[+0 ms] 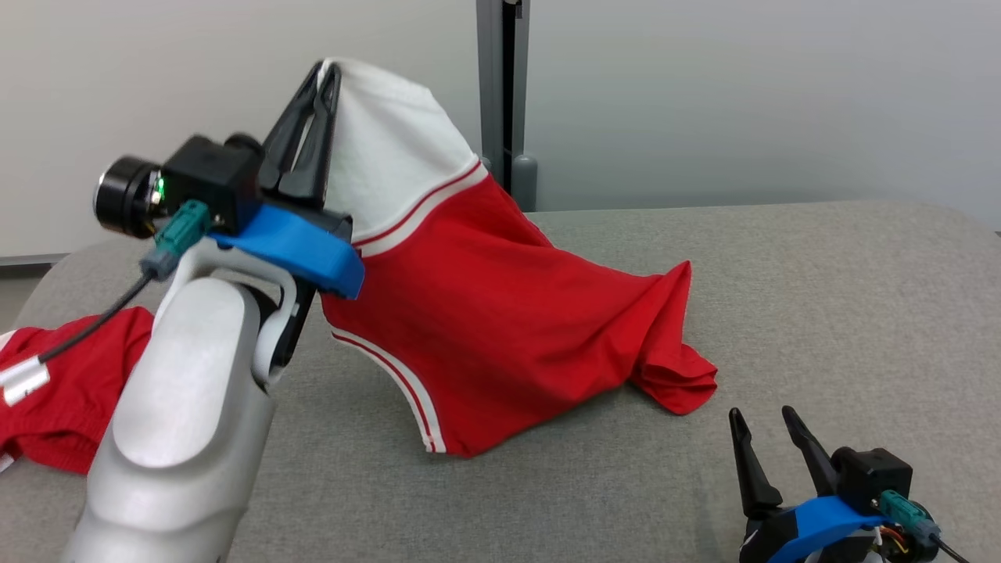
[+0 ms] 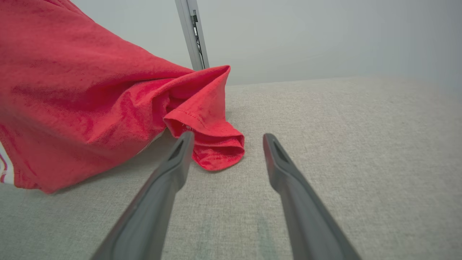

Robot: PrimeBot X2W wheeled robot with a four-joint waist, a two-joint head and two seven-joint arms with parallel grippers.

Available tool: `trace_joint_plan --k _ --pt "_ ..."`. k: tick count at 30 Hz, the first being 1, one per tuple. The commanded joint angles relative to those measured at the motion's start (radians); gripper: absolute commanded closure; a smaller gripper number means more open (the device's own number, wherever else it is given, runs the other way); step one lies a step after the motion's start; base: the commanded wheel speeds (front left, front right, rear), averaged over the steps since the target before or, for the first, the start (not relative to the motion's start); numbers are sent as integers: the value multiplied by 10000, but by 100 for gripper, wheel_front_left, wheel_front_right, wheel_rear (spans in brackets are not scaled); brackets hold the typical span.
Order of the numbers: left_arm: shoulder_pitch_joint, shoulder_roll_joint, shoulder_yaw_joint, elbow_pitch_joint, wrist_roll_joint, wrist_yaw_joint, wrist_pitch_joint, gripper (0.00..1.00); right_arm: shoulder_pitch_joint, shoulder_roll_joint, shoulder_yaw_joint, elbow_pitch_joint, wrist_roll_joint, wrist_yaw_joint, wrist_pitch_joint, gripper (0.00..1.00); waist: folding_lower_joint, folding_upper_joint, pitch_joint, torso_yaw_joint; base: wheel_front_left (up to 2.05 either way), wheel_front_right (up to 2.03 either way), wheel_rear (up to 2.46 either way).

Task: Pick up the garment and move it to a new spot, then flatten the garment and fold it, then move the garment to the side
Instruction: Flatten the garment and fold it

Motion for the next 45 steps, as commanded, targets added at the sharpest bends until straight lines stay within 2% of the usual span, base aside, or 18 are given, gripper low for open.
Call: trace_joint_plan --k 1,3,7,14,22,31,39,43,45 --pt "-547 -19 -155 155 -87 -38 180 100 -29 -15 37 -43 93 1 -36 0 0 0 -2 -186 0 0 0" --pt "-980 -62 -237 381 -217 -66 361 100 -37 -20 50 -57 139 1 -36 0 0 0 63 -366 0 0 0" --pt "-1690 203 -104 1140 -210 31 467 100 -189 -13 79 -129 181 1 -36 0 0 0 352 -748 0 0 0" --pt "-2563 505 184 1806 -96 286 -265 100 -308 -13 40 -230 226 1 -36 0 0 0 730 -1253 0 0 0" --pt "-3326 105 -313 1350 58 155 -787 100 -195 -17 42 -137 242 1 -36 0 0 0 533 -1384 0 0 0" --pt "-4666 -375 -371 922 -203 118 -972 100 -122 -15 264 -145 341 1 -36 0 0 0 388 -1657 0 0 0" --pt "-4839 -778 -752 607 -500 47 -984 100 -26 -15 165 -110 401 1 -36 0 0 0 420 -1528 0 0 0" --pt "-4851 -910 -562 598 -911 95 -965 100 -191 -15 255 -158 476 1 -36 0 0 0 547 -1457 0 0 0" --pt "-4698 -794 -419 806 -1020 221 -830 100 -259 -17 275 -196 526 1 -36 0 0 0 644 -1415 0 0 0"
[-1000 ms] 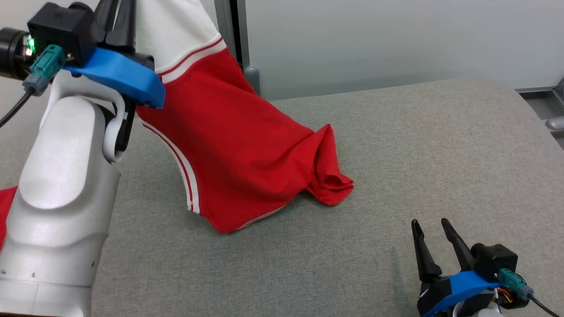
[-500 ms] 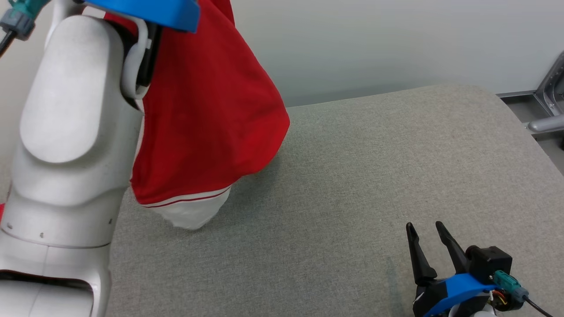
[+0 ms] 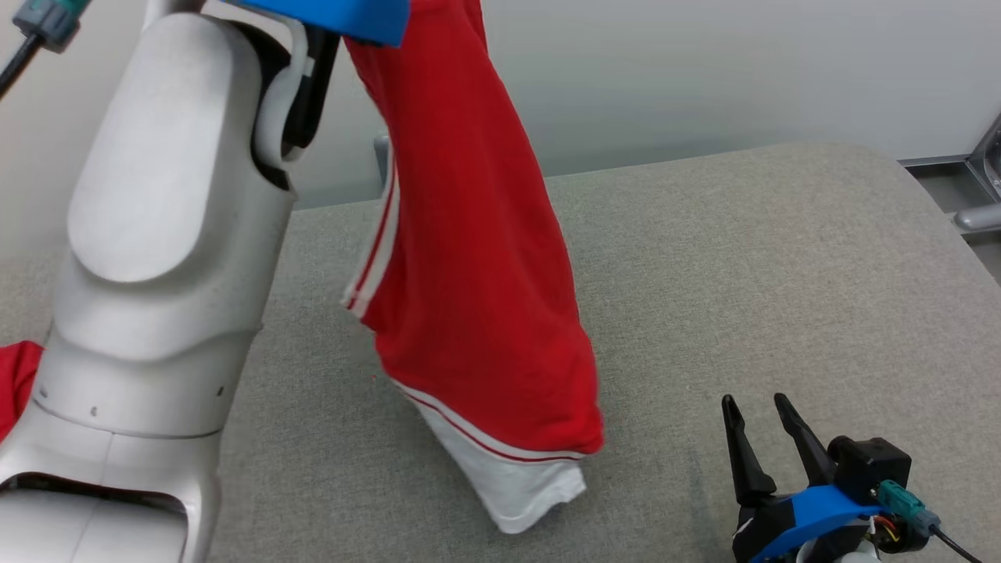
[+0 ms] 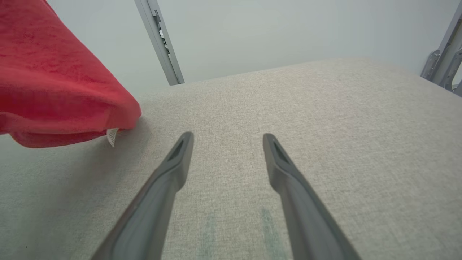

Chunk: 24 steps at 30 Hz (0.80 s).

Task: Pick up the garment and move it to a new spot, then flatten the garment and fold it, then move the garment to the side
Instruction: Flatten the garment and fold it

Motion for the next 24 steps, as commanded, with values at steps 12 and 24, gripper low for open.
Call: trace_joint_plan --k 12,24 --pt "2088 1671 760 2868 -12 940 130 100 -365 -17 -12 -113 -24 1 -36 0 1 -1 627 81 0 0 0" --pt "3492 1534 838 3983 -45 1142 -417 0 -315 -18 -101 -50 -234 1 -35 0 1 -1 605 323 0 0 0"
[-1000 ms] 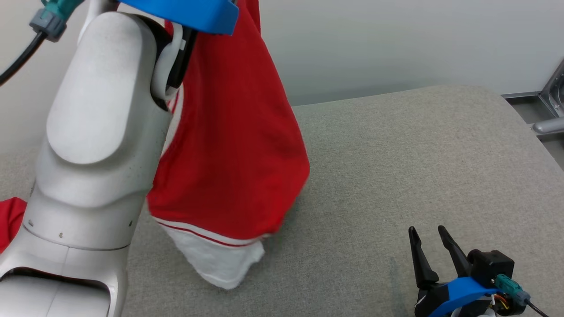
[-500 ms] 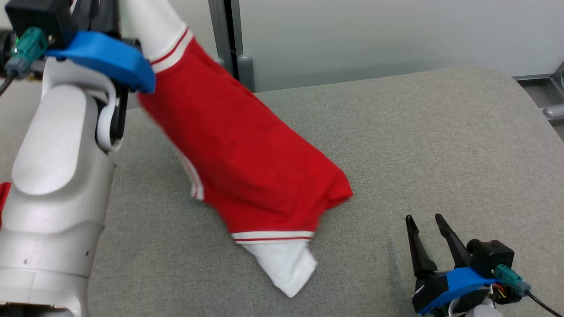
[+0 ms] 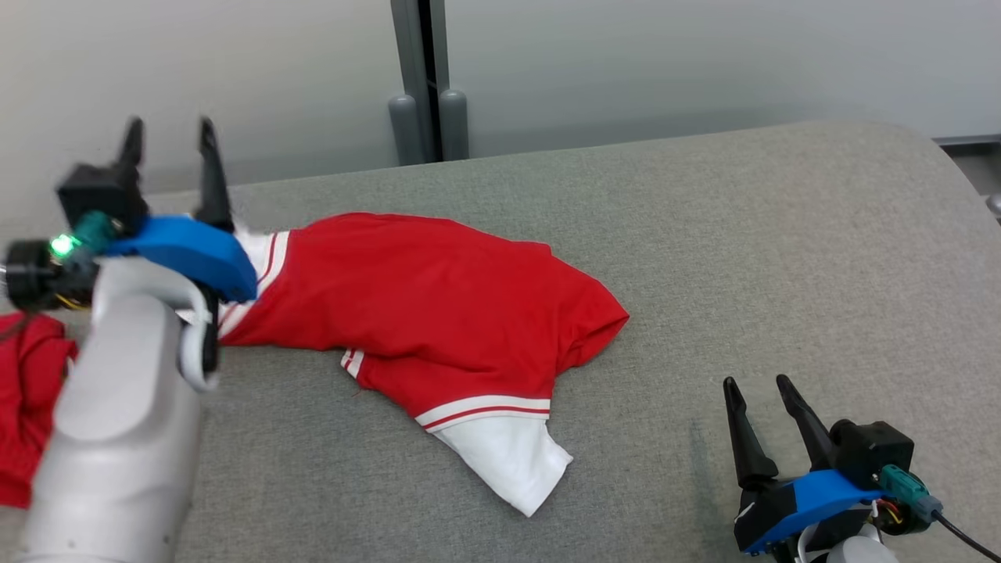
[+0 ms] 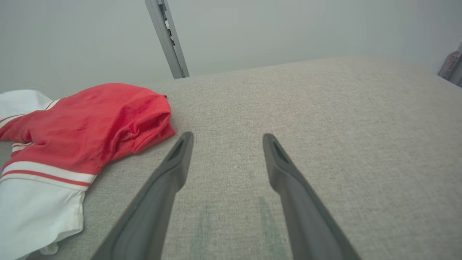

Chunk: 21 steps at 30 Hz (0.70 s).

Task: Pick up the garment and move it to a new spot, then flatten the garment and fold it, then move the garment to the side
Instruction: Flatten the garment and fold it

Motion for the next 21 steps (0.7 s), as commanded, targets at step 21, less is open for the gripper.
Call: trace_joint_plan --k 21 --pt "4819 -2148 -2347 -473 -494 -1013 -76 0 40 -17 24 55 -323 1 -35 0 -1 -1 -162 307 0 0 0"
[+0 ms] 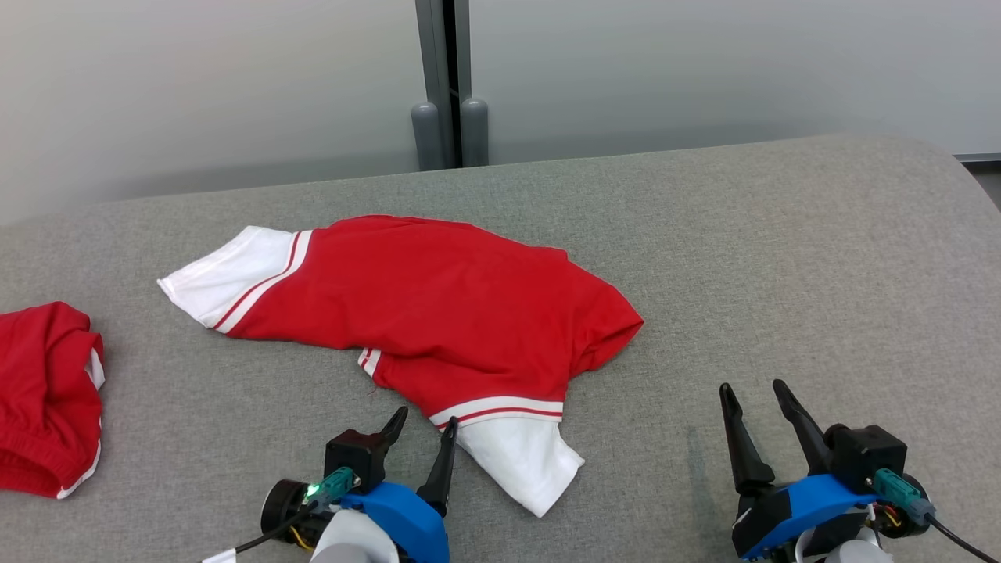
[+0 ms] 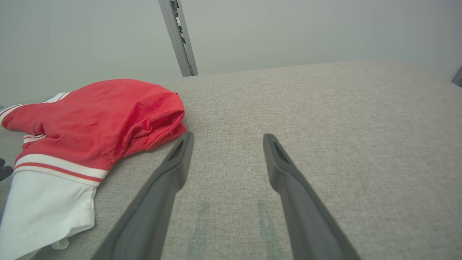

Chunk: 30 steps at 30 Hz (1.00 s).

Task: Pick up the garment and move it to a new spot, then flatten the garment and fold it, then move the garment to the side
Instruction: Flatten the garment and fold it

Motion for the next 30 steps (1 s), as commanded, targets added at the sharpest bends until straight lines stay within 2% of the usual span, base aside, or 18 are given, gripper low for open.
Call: trace_joint_plan --k 1,7,19,25,26,27,28,30 --pt "117 4 -3 128 -239 124 -35 0 -18 -18 -18 5 -49 1 -35 0 1 0 -3 -34 0 0 0" --pt "-135 0 49 496 -672 440 -43 0 -37 -17 -21 -24 -84 1 -35 0 1 0 115 -113 0 0 0" --pt "-1100 75 1438 888 -1087 1031 -50 0 -326 -17 -17 -136 -115 1 -35 0 1 0 756 -469 0 0 0" --pt "-1152 41 1955 820 -1307 842 -51 2 -370 -17 -55 -197 -108 1 -35 0 1 0 880 -552 0 0 0" --pt "-1176 35 1959 817 -1261 805 -51 22 -376 -17 -57 -197 -117 1 -35 0 1 0 893 -558 0 0 0" --pt "-1182 27 1947 871 -1248 745 -51 90 -389 -17 -54 -193 -128 1 -35 0 1 0 899 -564 0 0 0" --pt "-1180 21 1965 955 -1322 677 -51 100 -402 -17 -42 -183 -135 1 -35 0 1 0 897 -569 0 0 0" --pt "-1244 19 2014 961 -1300 613 -51 100 -430 -17 -13 -165 -133 1 -35 0 1 0 887 -572 0 0 0"
